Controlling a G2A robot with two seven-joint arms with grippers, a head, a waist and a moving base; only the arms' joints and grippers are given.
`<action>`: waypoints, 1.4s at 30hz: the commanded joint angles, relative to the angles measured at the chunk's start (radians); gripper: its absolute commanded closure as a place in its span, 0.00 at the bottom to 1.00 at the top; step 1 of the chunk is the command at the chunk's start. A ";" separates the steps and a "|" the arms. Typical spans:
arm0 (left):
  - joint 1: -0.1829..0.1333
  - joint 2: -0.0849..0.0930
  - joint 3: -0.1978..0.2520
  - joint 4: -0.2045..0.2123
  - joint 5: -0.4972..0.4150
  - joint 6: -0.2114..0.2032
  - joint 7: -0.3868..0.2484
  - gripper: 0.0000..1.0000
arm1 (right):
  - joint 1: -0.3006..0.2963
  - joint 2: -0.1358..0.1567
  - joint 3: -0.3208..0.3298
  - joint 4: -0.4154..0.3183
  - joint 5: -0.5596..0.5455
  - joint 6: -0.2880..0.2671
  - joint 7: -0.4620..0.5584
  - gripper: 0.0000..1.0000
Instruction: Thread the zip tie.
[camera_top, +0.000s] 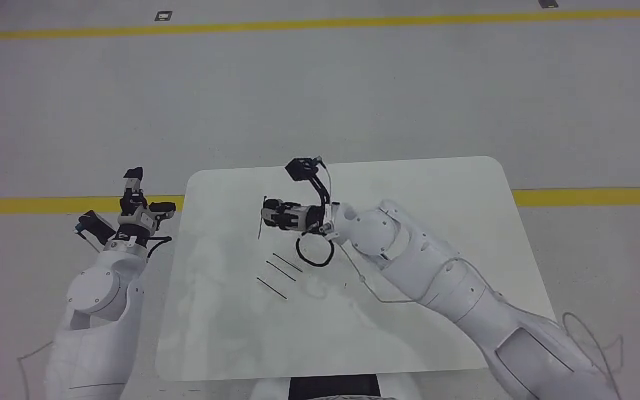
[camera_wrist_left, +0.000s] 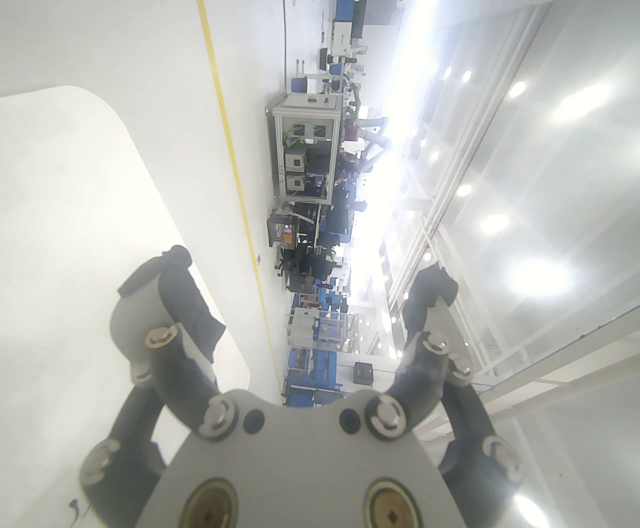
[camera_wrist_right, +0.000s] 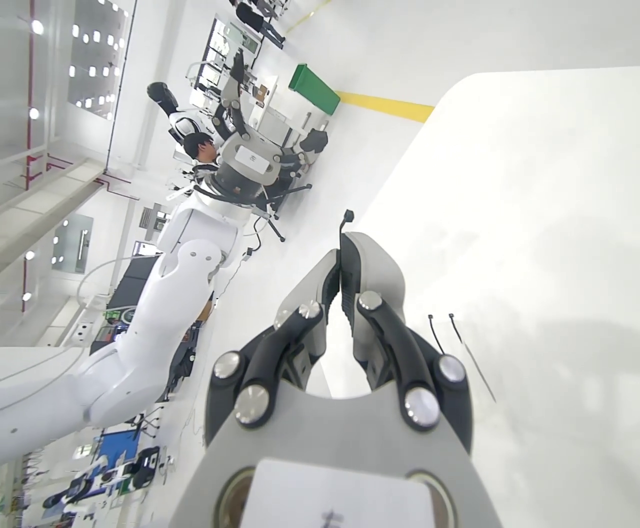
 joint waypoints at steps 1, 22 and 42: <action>0.000 0.000 0.000 0.000 0.000 0.000 0.000 0.00 | 0.008 -0.007 0.004 0.008 0.015 0.008 -0.004 1.00; 0.000 0.000 0.000 0.000 0.000 0.000 0.000 0.00 | 0.038 -0.025 0.005 0.050 0.054 0.009 0.010 1.00; 0.024 0.007 0.037 0.003 0.462 -0.291 0.042 0.00 | 0.038 -0.025 0.005 0.050 0.054 0.009 0.010 1.00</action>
